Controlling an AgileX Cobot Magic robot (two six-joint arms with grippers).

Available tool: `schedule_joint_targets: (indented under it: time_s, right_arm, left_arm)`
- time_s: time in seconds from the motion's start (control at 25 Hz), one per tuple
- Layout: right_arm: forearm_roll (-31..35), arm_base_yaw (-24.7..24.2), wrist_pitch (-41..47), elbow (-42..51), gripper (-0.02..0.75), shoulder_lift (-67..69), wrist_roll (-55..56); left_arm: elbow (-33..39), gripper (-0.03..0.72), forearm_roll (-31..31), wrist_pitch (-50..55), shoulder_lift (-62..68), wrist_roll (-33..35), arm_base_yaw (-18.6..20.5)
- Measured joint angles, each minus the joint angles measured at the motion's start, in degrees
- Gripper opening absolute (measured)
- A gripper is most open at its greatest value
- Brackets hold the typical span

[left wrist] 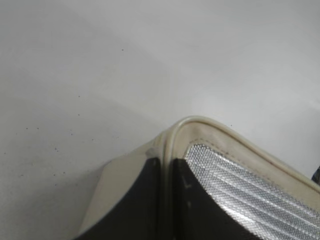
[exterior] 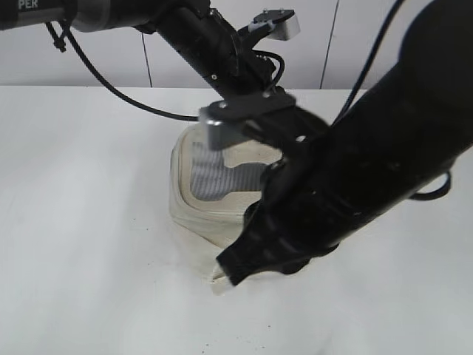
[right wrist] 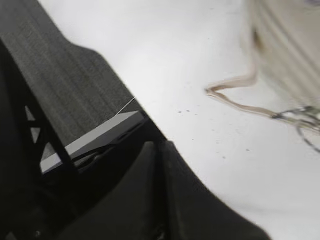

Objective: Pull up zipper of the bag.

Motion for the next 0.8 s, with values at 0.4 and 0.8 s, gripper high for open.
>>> schedule_joint_targets:
  time_s: [0.4, 0.8]
  right_arm:
    - [-15.6, -13.3, 5.9, -0.1, 0.473, -11.4, 13.8]
    - [-23.5, -30.5, 18.3, -0.1, 0.505, -19.9, 15.0]
  left_arm:
    - [0.0, 0.365, 4.2, -0.6, -5.4, -2.1, 0.1]
    - [0.0, 0.403, 25.6, 2.1, -16.8, -23.7, 3.4]
